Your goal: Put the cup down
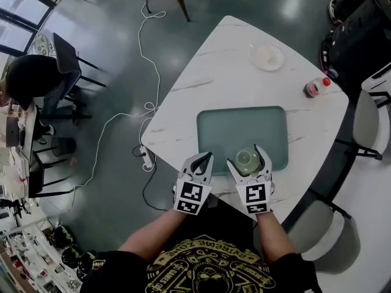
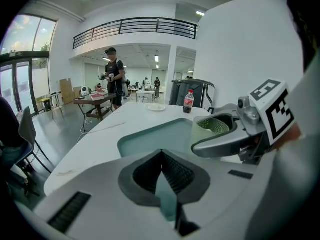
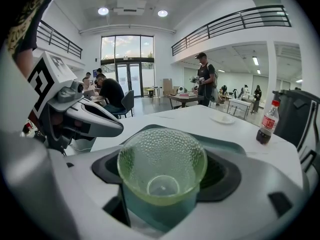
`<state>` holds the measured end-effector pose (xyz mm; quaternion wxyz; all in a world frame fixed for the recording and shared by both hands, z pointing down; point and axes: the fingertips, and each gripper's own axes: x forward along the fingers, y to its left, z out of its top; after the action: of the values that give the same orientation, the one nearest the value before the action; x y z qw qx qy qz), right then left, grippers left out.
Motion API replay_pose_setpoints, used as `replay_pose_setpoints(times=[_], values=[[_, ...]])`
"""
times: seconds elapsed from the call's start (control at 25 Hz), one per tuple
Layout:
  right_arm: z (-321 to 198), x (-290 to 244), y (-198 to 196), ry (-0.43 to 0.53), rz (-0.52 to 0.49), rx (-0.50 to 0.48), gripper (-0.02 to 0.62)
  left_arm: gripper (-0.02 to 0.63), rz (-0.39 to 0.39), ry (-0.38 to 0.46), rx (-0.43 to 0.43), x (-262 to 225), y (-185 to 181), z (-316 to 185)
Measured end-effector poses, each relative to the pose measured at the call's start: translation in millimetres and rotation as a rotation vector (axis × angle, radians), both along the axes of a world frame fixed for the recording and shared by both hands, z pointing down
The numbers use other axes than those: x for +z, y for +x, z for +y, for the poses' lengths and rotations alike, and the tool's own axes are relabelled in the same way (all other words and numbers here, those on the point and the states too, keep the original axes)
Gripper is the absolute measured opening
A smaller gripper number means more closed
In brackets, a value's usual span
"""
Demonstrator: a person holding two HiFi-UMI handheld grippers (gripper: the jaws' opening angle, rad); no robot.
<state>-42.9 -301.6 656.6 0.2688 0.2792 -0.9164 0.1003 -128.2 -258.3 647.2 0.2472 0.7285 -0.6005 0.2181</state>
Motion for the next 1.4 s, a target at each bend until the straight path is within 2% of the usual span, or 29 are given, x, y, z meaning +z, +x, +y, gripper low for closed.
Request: replay_pose_setpoints(times=[1.4], values=[[4.7,15.5,-6.1,0.0,-0.009,-0.004,0.399,0.008,0.014,-0.024,0.002,9.4,-0.3,1.6]])
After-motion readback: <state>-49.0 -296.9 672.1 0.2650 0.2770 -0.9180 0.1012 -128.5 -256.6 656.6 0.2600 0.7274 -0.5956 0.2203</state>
